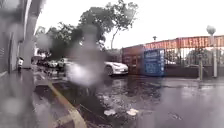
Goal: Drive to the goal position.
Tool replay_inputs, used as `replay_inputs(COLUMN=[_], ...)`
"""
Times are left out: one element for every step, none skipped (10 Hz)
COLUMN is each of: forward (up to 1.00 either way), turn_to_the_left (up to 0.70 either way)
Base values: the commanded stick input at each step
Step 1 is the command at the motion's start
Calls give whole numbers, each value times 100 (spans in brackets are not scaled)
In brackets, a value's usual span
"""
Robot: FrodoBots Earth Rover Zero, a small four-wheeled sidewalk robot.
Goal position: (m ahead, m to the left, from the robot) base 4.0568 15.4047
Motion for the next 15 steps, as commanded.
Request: replay_inputs(forward=[0, 0, 10, 100, 100, 100, 100, 100, 100, 100, 100, 100, 100, 100, 100], turn_to_the_left=[0, 0, 0, 0, 11, 40, 40, 40, 40, 40, 40, 40, 40, 40, 38])
